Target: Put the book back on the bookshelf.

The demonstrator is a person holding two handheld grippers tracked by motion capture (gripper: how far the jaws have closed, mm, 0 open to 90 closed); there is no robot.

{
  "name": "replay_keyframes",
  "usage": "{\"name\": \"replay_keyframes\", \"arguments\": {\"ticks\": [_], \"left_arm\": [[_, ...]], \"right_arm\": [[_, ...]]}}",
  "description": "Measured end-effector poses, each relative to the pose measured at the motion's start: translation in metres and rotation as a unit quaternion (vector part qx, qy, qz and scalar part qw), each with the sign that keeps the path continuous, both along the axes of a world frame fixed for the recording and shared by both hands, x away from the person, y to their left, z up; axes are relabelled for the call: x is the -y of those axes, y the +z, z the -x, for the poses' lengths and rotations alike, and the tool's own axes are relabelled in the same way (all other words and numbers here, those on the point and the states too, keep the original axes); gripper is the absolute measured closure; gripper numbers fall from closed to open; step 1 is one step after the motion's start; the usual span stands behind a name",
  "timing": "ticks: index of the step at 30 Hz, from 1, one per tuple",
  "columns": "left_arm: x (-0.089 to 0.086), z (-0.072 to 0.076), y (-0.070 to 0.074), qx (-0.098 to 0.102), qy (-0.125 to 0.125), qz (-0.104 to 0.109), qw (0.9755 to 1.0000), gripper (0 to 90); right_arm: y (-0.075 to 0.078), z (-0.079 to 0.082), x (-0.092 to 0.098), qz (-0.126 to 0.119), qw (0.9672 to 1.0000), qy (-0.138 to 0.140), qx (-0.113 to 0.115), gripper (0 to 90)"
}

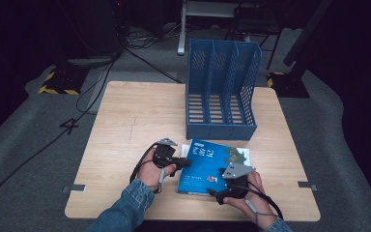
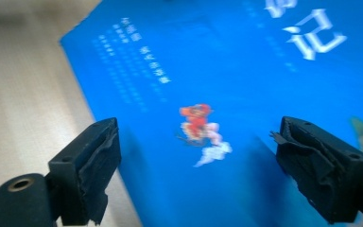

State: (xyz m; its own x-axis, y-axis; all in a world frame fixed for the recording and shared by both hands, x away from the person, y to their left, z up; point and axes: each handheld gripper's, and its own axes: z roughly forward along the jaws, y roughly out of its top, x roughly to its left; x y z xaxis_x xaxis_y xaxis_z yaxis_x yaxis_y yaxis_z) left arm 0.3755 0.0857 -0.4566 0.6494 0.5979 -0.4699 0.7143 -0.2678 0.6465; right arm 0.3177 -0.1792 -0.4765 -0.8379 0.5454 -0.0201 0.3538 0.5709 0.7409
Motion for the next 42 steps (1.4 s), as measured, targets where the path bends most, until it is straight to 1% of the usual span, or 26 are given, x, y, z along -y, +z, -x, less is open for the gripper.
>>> {"name": "replay_keyframes", "arguments": {"ticks": [2,3,4,5,6,7,9,10,11,12,16,19,20,21,24,27,31,32,33,34,35,37,40,41,42], "left_arm": [[0.0,0.0,0.002,0.001,-0.003,-0.004,1.0,81.5],[0.001,0.0,0.005,-0.004,-0.004,-0.005,1.0,81.5],[0.001,0.0,0.008,-0.013,-0.003,-0.006,0.9999,81.5],[0.002,0.0,0.012,-0.026,-0.001,-0.002,0.9997,81.6],[0.002,0.0,0.014,-0.034,0.0,0.001,0.9994,81.5],[0.003,-0.001,0.017,-0.037,-0.004,-0.005,0.9993,81.5],[0.005,-0.004,0.023,-0.041,-0.006,-0.009,0.9991,81.5],[0.006,-0.004,0.024,-0.04,-0.003,-0.006,0.9992,81.5],[0.006,-0.004,0.024,-0.04,-0.003,-0.006,0.9992,81.6],[0.007,-0.005,0.026,-0.039,-0.002,-0.005,0.9992,81.6],[0.01,-0.01,0.034,-0.038,-0.006,-0.006,0.9992,81.5],[0.014,-0.014,0.039,-0.038,-0.008,0.0,0.9992,81.5],[0.016,-0.016,0.04,-0.034,-0.009,0.003,0.9994,81.5],[0.016,-0.017,0.041,-0.034,-0.012,0.004,0.9994,81.4],[0.019,-0.019,0.04,-0.036,-0.011,0.007,0.9993,81.4],[0.021,-0.019,0.039,-0.036,-0.012,0.012,0.9992,81.4],[0.021,-0.021,0.038,-0.041,-0.012,0.018,0.9989,81.3],[0.021,-0.022,0.037,-0.05,-0.018,0.024,0.9983,81.1],[0.021,-0.022,0.037,-0.05,-0.018,0.024,0.9983,81.1],[0.021,-0.022,0.035,-0.058,-0.022,0.035,0.9975,81.0],[0.021,-0.021,0.035,-0.059,-0.022,0.037,0.9973,81.0],[0.021,-0.022,0.035,-0.059,-0.022,0.039,0.9972,80.9],[0.021,-0.022,0.035,-0.058,-0.021,0.04,0.9973,80.4],[0.021,-0.022,0.034,-0.057,-0.019,0.042,0.9973,80.4],[0.022,-0.022,0.031,-0.055,-0.013,0.051,0.9971,78.2]], "right_arm": [[0.0,0.001,-0.001,0.002,1.0,0.004,0.002,15.6],[0.0,0.003,-0.004,0.01,0.9999,0.011,0.007,15.5],[0.0,0.004,-0.007,0.015,0.9996,0.017,0.014,15.4],[-0.001,0.006,-0.009,0.021,0.9993,0.019,0.023,15.0],[-0.001,0.008,-0.011,0.028,0.9989,0.019,0.032,14.3],[-0.001,0.009,-0.012,0.033,0.9985,0.019,0.039,14.1],[-0.001,0.011,-0.013,0.04,0.9975,0.013,0.057,13.7],[-0.001,0.012,-0.013,0.04,0.9972,0.008,0.062,13.2],[-0.001,0.012,-0.013,0.04,0.9972,0.008,0.062,13.2],[-0.002,0.012,-0.014,0.041,0.9967,0.006,0.07,13.1],[-0.005,0.016,-0.014,0.056,0.9927,0.005,0.107,12.9],[-0.006,0.018,-0.013,0.059,0.9905,0.001,0.124,12.8],[-0.007,0.019,-0.013,0.071,0.9875,-0.013,0.14,11.6],[-0.008,0.02,-0.014,0.078,0.9859,-0.018,0.147,10.8],[-0.013,0.019,-0.015,0.098,0.9814,-0.025,0.163,4.8],[-0.016,0.017,-0.015,0.101,0.9808,-0.032,0.164,1.0],[-0.018,0.016,-0.016,0.107,0.9789,-0.034,0.17,0.4],[-0.02,0.015,-0.018,0.123,0.9745,-0.036,0.184,0.4],[-0.021,0.015,-0.018,0.129,0.9733,-0.034,0.187,0.3],[-0.021,0.015,-0.019,0.137,0.9716,-0.036,0.189,0.0],[-0.022,0.015,-0.02,0.143,0.9703,-0.039,0.191,0.0],[-0.021,0.014,-0.022,0.147,0.9701,-0.045,0.188,0.0],[-0.02,0.013,-0.021,0.15,0.97,-0.043,0.186,0.0],[-0.02,0.013,-0.021,0.15,0.97,-0.043,0.186,0.0],[-0.02,0.012,-0.021,0.15,0.9706,-0.043,0.184,0.0]]}}
